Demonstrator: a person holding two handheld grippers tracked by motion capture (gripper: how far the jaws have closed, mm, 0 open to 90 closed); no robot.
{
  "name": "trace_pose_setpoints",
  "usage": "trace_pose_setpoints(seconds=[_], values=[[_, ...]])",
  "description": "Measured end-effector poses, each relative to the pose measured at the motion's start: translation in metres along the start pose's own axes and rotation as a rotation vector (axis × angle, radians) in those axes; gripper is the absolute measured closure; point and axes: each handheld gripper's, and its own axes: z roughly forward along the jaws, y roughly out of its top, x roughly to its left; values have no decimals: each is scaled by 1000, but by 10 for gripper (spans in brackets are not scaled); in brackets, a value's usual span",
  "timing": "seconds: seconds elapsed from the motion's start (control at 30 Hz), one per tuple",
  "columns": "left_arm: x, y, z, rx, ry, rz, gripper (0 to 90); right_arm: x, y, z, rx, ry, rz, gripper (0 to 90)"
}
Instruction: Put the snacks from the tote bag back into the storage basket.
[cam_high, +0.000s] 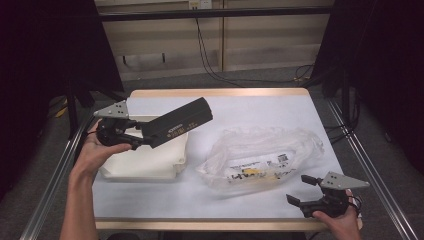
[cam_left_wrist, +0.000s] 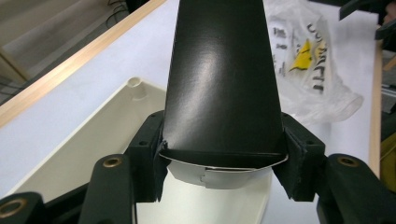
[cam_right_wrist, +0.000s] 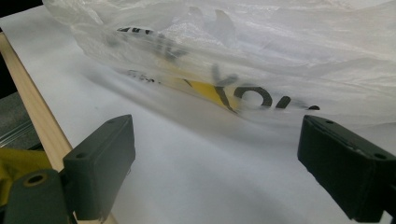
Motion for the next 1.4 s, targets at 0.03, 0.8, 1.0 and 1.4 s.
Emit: trace_pose_setpoints(seconds=[0.03, 0.8, 1.0, 1.4], values=[[3, 0, -3, 6, -3, 3, 432, 0, 0, 0, 0, -1, 2, 107], [41, -33, -18, 86, 60, -39, 432, 0, 0, 1, 6, -3, 4, 107], [41, -39, -19, 110, 48, -14, 432, -2, 0, 1, 2, -7, 7, 106], [46, -60, -10, 120, 48, -34, 432, -1, 0, 0, -8, -10, 2, 106]])
